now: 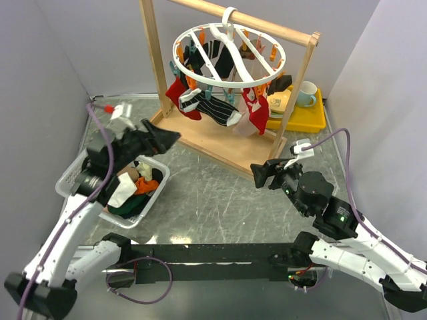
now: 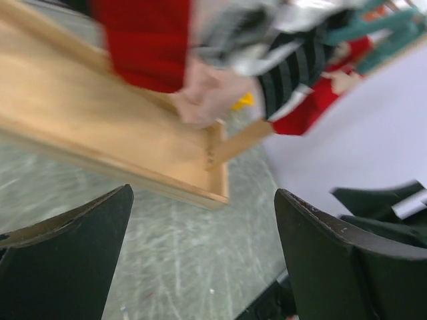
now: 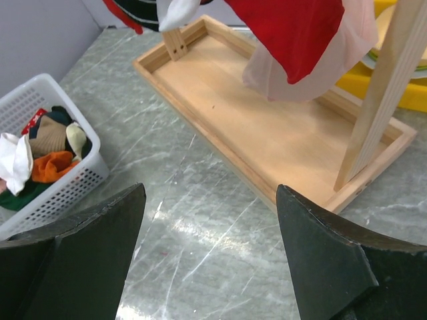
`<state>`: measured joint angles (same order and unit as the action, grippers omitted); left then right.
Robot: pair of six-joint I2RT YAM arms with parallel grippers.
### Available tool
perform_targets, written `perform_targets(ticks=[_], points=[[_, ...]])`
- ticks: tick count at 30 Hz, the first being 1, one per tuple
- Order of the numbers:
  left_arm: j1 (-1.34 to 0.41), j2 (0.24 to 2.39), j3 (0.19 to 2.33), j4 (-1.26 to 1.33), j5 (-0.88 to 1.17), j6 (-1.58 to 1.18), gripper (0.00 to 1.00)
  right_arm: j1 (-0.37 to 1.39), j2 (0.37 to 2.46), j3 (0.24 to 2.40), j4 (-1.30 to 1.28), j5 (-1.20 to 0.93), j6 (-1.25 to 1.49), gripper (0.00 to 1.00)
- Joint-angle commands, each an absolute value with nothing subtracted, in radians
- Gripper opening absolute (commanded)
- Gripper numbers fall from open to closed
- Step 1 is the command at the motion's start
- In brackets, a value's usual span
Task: Remove the socks clipped to the hanger
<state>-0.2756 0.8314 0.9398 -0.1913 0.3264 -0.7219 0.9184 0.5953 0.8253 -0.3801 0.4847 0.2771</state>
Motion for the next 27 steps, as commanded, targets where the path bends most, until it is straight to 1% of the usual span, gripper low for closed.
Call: perform_targets(ticks=[1, 5, 11, 16, 18, 23, 24, 26, 27], points=[[-0.390, 0.928, 1.035, -0.008, 0.327, -0.703, 0.93, 0.917, 0.612, 0.844, -0.351, 0.462, 0.313, 0.87], [-0.411, 0.994, 1.075, 0.067, 0.313, -0.684, 0.94, 0.917, 0.614, 0.853, -0.362, 0.445, 0.328, 0.87], [-0.413, 1.069, 1.104, 0.140, 0.284, -0.686, 0.92, 0.917, 0.603, 0.867, -0.383, 0.449, 0.325, 0.87], [-0.413, 1.111, 1.134, 0.158, 0.252, -0.663, 0.83, 0.917, 0.592, 0.876, -0.390, 0.451, 0.321, 0.87], [-0.411, 1.126, 1.149, 0.170, 0.259, -0.661, 0.77, 0.917, 0.591, 0.877, -0.397, 0.451, 0.322, 0.87], [-0.411, 1.152, 1.181, 0.167, 0.258, -0.654, 0.71, 0.916, 0.577, 0.876, -0.403, 0.453, 0.325, 0.87], [-0.413, 1.161, 1.186, 0.169, 0.262, -0.650, 0.65, 0.917, 0.575, 0.876, -0.403, 0.453, 0.327, 0.87], [-0.414, 1.175, 1.192, 0.173, 0.275, -0.649, 0.58, 0.916, 0.574, 0.874, -0.406, 0.451, 0.328, 0.87], [-0.414, 1.180, 1.199, 0.175, 0.282, -0.650, 0.56, 0.917, 0.572, 0.874, -0.407, 0.449, 0.327, 0.87]])
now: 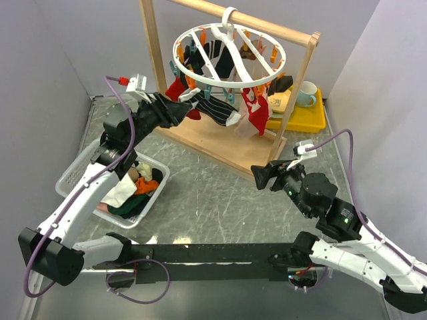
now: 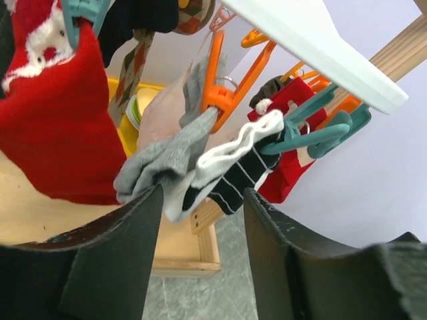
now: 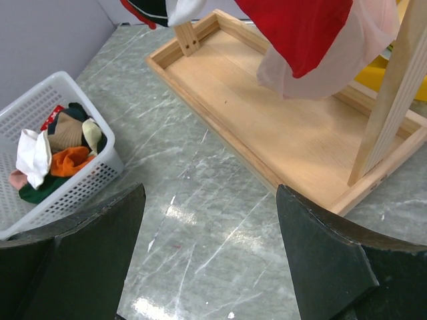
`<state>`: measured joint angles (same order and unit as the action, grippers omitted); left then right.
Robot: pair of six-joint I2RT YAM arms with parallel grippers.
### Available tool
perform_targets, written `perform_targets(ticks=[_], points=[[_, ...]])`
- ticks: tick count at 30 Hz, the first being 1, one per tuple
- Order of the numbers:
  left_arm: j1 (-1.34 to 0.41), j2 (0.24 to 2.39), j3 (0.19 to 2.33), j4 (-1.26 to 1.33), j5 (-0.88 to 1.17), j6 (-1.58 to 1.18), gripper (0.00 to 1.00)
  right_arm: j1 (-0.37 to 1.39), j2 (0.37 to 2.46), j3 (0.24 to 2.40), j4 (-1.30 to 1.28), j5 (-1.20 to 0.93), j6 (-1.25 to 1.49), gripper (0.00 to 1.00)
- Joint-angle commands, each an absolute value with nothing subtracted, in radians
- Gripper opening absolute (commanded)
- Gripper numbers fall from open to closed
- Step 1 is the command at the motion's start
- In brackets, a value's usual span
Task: Remove the socks clipped to the hanger
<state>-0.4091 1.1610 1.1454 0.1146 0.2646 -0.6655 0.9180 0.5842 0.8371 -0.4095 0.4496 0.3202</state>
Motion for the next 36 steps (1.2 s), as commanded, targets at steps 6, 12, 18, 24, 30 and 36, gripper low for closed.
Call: perform_targets(ticks=[6, 12, 18, 24, 30, 36], points=[[-0.417, 1.210, 1.219, 0.190, 0.316, -0.657, 0.34, 0.916, 0.577, 0.882, -0.410, 0.454, 0.327, 0.87], [-0.433, 1.184, 1.230, 0.163, 0.328, -0.646, 0.01, 0.916, 0.589, 0.911, -0.408, 0.445, 0.321, 0.87], [-0.459, 1.137, 1.229, 0.123, 0.345, -0.650, 0.01, 0.916, 0.624, 0.994, -0.394, 0.414, 0.279, 0.87], [-0.486, 1.106, 1.246, 0.068, 0.350, -0.646, 0.01, 0.917, 0.702, 1.112, -0.368, 0.350, 0.203, 0.86], [-0.491, 1.103, 1.288, 0.025, 0.382, -0.658, 0.01, 0.901, 0.801, 1.228, -0.304, 0.226, 0.152, 0.85], [-0.491, 1.091, 1.304, 0.003, 0.393, -0.658, 0.01, 0.741, 0.946, 1.344, -0.275, -0.055, 0.231, 0.84]])
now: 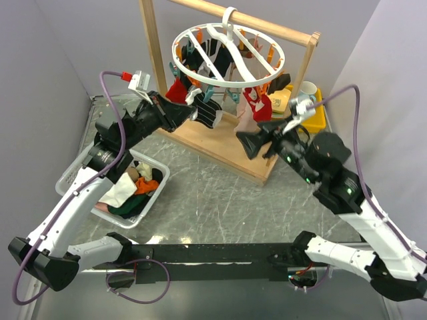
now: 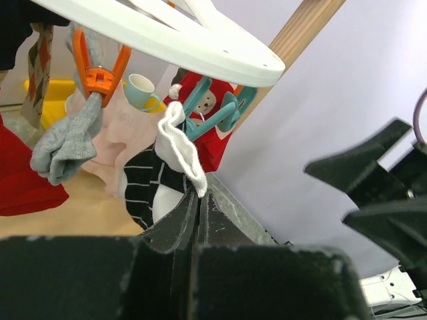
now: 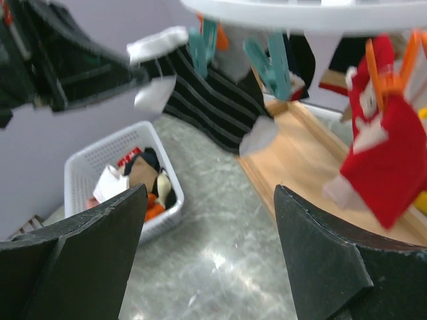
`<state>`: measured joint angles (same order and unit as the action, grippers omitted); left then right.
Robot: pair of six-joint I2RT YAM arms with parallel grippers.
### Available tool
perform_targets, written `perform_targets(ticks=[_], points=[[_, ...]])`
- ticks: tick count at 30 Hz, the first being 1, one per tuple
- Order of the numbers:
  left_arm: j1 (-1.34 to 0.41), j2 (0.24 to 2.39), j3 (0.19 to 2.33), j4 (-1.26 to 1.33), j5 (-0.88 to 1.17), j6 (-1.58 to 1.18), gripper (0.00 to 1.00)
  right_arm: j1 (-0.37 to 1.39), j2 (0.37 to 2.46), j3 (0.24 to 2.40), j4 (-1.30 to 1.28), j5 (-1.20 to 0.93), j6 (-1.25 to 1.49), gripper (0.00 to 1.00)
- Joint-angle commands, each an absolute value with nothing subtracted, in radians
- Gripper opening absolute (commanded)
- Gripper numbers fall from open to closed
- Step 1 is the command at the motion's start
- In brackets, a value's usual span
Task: Remove the socks clipped to the hanger
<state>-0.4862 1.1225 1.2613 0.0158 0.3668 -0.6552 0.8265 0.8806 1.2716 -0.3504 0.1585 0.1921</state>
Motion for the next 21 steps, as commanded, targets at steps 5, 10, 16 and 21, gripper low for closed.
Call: perform_targets(ticks=[5, 10, 16, 21], points=[[-0.491, 1.072, 1.310, -0.026, 0.393, -0.650, 0.01, 0.698, 1.023, 1.356, -0.180, -0.147, 0.278, 0.83], [-0.491, 1.065, 1.331, -0.058, 0.400, -0.652, 0.01, 0.675, 1.065, 1.336, -0.060, -0.250, 0.291, 0.89], [-0.491, 1.063, 1.359, -0.083, 0.423, -0.657, 0.01, 0.635, 1.034, 1.301, -0.015, -0.327, 0.334, 0.92], [-0.491, 1.054, 1.342, -0.074, 0.436, -0.663, 0.01, 0.591, 0.993, 1.296, -0.061, -0.353, 0.337, 0.99]])
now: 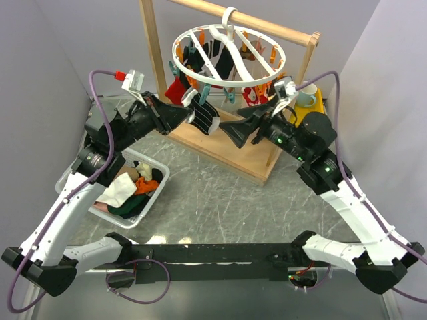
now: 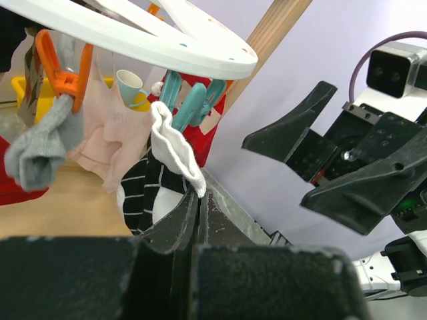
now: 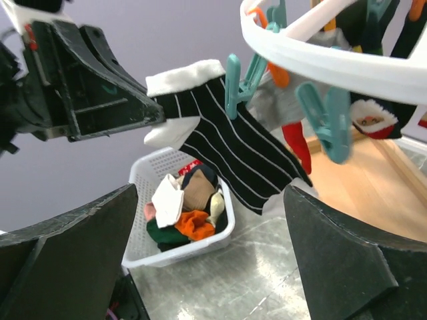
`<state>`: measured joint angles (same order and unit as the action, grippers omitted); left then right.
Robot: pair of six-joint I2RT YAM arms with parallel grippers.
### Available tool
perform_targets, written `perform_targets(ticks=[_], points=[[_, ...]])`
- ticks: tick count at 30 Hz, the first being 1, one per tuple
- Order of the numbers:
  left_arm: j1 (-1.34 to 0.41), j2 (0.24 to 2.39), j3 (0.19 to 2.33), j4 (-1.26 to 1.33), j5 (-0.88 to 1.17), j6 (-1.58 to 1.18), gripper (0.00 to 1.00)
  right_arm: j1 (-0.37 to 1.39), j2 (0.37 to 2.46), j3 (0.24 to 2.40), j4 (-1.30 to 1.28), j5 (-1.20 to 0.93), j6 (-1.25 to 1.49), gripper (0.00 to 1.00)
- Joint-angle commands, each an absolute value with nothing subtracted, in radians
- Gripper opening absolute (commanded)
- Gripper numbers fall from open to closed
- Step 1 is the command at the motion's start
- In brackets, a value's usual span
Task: Remove the socks clipped to the hanger
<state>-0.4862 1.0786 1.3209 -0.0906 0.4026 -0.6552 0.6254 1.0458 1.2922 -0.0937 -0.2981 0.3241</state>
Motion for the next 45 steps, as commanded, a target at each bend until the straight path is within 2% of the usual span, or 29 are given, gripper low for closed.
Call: perform_targets(ticks=[1, 9, 21, 24, 35, 45], points=[[-0.491, 1.052, 1.338, -0.072, 0.440, -0.664, 0.01, 0.572, 0.992, 1.296, -0.067, -0.365, 0.339, 0.99], [-0.495, 1.069, 1.342, -0.043, 0.477, -0.687, 0.01, 0.499, 1.032, 1.261, 0.032, -0.505, 0.431, 1.00], [-0.500, 1.074, 1.382, -0.087, 0.460, -0.650, 0.01, 0.512, 1.166, 1.301, 0.169, -0.523, 0.529, 0.99], [-0.502, 1.081, 1.400, -0.094, 0.468, -0.646, 0.01, 0.540, 1.164, 1.279, 0.213, -0.482, 0.512, 0.96], [-0.502, 1.071, 1.390, -0.100, 0.480, -0.653, 0.01, 0.584, 1.230, 1.288, 0.304, -0.402, 0.497, 0.99], [-0.503, 1.069, 1.390, -0.089, 0.492, -0.669, 0.01, 0.675, 1.275, 1.318, 0.324, -0.150, 0.555, 0.95]])
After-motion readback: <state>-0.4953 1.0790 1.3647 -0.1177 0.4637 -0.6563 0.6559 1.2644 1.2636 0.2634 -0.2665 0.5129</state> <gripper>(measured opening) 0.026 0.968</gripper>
